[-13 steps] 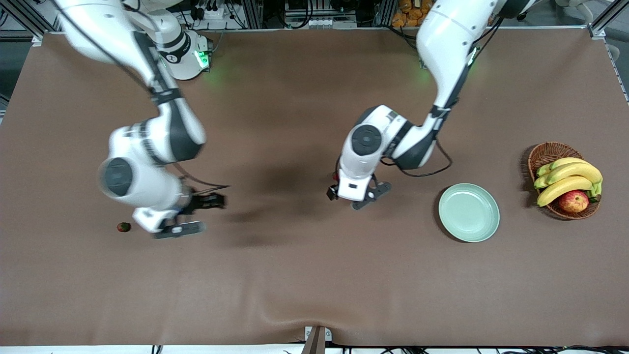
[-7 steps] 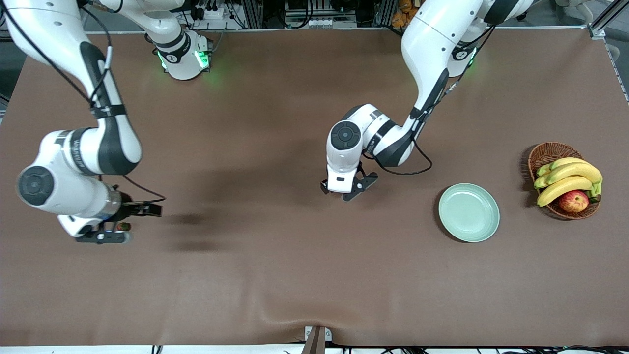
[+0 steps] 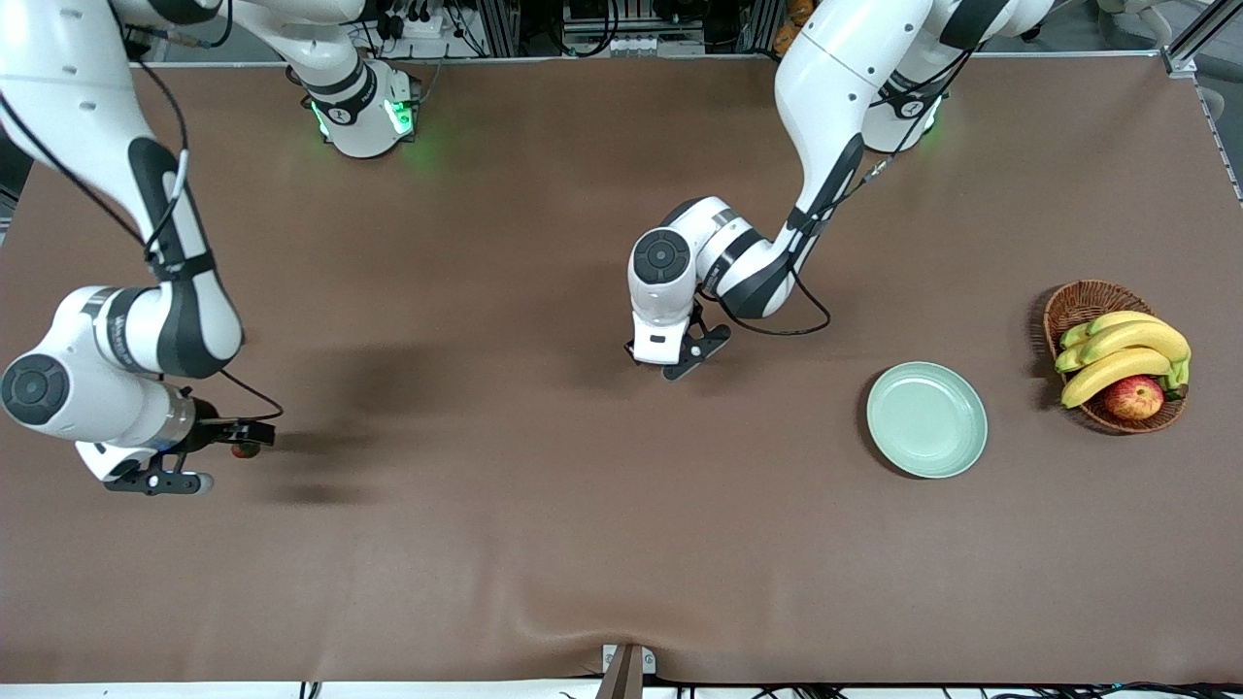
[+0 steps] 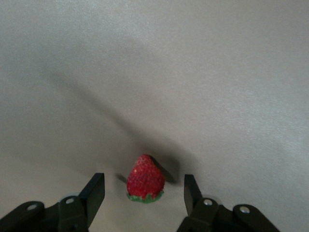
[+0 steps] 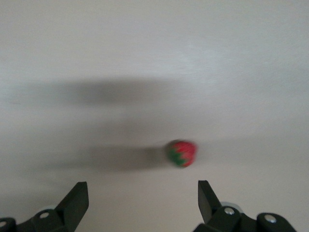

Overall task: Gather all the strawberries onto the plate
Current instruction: 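Grasp the strawberry with the left gripper while the right gripper grasps another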

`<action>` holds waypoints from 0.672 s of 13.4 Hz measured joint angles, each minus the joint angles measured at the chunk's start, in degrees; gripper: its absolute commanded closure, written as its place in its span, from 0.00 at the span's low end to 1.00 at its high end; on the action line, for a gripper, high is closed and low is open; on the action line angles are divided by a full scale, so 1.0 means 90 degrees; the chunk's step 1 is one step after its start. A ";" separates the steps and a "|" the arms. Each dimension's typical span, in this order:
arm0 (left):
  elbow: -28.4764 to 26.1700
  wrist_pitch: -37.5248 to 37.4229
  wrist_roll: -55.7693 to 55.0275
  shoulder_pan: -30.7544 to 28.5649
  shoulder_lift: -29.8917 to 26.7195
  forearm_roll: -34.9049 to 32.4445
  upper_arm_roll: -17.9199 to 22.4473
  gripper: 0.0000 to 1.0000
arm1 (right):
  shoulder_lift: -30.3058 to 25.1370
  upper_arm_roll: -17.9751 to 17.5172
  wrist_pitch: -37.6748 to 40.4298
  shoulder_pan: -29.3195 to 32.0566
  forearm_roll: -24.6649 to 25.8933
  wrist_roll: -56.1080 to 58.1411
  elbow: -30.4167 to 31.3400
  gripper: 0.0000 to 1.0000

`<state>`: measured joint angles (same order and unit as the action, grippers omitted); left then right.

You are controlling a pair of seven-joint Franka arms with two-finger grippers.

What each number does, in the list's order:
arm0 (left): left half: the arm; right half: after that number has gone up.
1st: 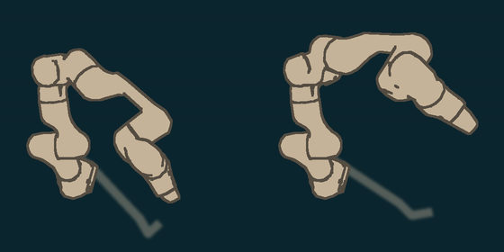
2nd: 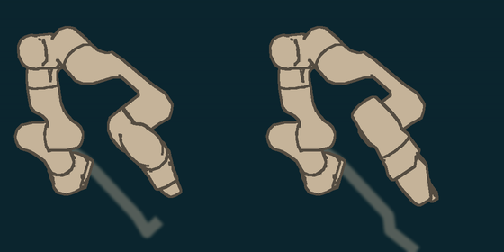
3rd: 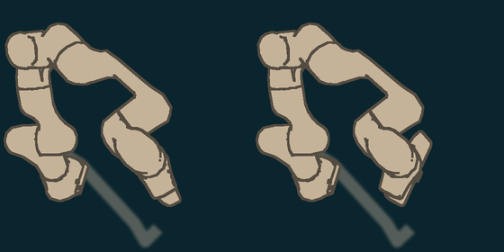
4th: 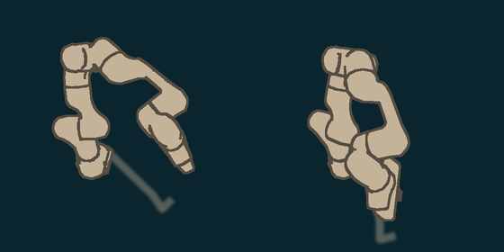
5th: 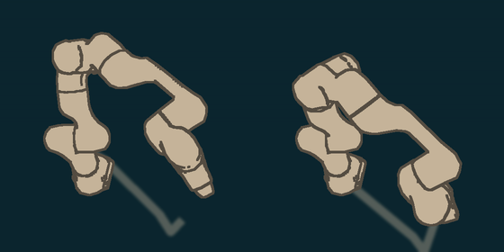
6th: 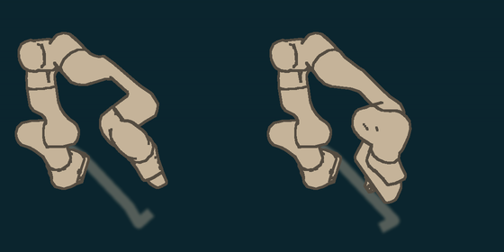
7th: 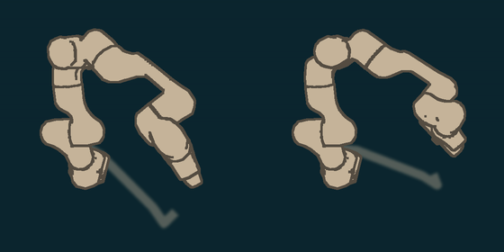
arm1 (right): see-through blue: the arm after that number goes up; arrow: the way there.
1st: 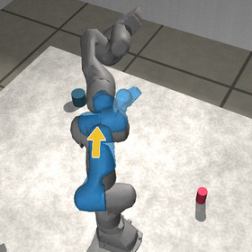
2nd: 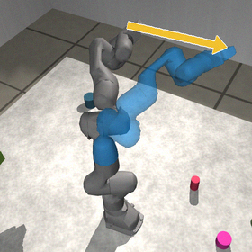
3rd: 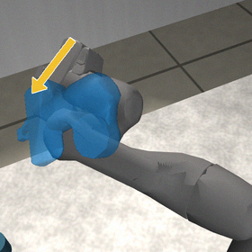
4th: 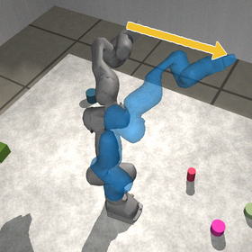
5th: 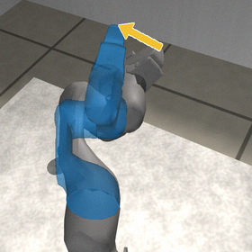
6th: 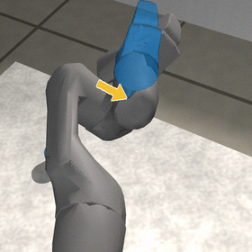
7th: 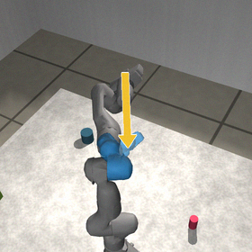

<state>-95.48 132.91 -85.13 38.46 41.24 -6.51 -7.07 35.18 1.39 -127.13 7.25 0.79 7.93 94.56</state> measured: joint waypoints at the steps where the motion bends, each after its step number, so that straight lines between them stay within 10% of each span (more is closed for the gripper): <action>1: -0.0005 0.0000 0.0000 -0.0002 0.0003 0.0000 0.0002 0.47 | 0.0174 -0.0001 -0.0173 0.0213 -0.0001 0.0359 -0.0045 0.00; 5: -0.0003 0.0043 -0.0023 -0.0014 0.0005 0.0000 0.0005 0.97 | 0.0575 -0.0031 -0.0505 0.0508 -0.0004 0.0824 -0.0159 0.00; 9: 0.0026 0.0117 -0.0027 -0.0037 0.0000 0.0000 0.0025 1.00 | 0.0668 -0.0124 -0.0503 0.0455 -0.0056 0.0751 -0.0169 0.00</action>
<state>-95.25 133.96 -85.38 38.13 41.23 -6.51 -6.85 41.19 0.27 -131.66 11.34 0.29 14.69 93.04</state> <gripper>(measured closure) 0.687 0.000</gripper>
